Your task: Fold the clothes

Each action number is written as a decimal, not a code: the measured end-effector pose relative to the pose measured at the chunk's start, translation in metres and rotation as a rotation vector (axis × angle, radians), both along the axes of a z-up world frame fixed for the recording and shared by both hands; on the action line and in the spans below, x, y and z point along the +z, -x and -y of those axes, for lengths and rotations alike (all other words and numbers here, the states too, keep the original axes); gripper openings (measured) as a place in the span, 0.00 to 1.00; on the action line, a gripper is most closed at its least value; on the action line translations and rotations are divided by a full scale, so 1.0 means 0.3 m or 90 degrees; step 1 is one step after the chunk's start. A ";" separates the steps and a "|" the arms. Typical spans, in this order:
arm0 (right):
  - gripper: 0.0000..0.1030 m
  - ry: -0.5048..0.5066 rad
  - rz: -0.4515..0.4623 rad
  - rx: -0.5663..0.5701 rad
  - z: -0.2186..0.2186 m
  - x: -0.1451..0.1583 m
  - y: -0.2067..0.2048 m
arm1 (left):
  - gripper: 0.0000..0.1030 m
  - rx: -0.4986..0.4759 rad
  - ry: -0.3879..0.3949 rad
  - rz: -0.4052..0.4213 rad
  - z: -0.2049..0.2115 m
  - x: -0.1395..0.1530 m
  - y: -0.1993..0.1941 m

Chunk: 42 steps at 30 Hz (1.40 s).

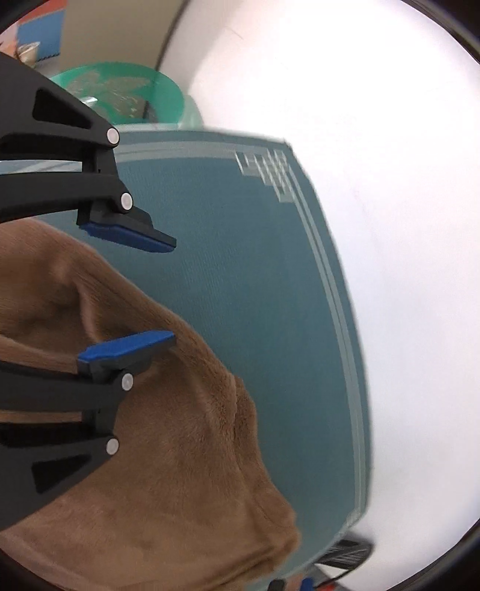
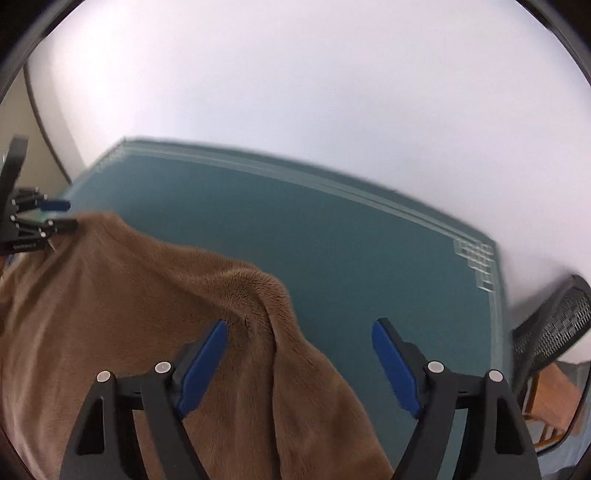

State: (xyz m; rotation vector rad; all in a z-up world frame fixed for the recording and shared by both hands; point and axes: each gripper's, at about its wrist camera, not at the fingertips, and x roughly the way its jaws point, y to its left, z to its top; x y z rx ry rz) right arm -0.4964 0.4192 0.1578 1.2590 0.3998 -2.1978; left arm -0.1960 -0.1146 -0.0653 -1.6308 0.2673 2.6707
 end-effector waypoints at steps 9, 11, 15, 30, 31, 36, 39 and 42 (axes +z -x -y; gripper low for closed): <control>0.80 0.050 0.114 0.106 -0.004 0.017 -0.317 | 0.77 0.019 -0.069 0.030 -0.049 0.107 -0.365; 0.80 0.022 0.152 0.140 0.025 -0.055 -0.413 | 0.77 0.022 -0.057 0.053 -0.091 0.057 -0.442; 0.80 -0.053 0.177 0.146 0.017 -0.191 -0.539 | 0.77 0.043 -0.012 0.102 -0.126 -0.066 -0.546; 1.00 -0.032 0.135 0.014 -0.021 -0.309 -0.595 | 0.87 0.186 -0.056 0.066 -0.234 0.022 -0.670; 1.00 0.008 0.146 -0.019 -0.072 -0.289 -0.581 | 0.87 0.184 -0.061 0.064 -0.263 0.031 -0.677; 1.00 0.189 0.172 -0.201 -0.387 -0.195 -0.523 | 0.88 0.159 -0.084 0.079 -0.436 0.059 -0.775; 1.00 0.278 0.161 -0.357 -0.652 -0.166 -0.508 | 0.88 0.149 -0.107 0.097 -0.498 0.044 -0.820; 1.00 0.289 0.132 -0.488 -0.865 -0.166 -0.486 | 0.88 0.145 -0.123 0.113 -0.537 0.012 -0.843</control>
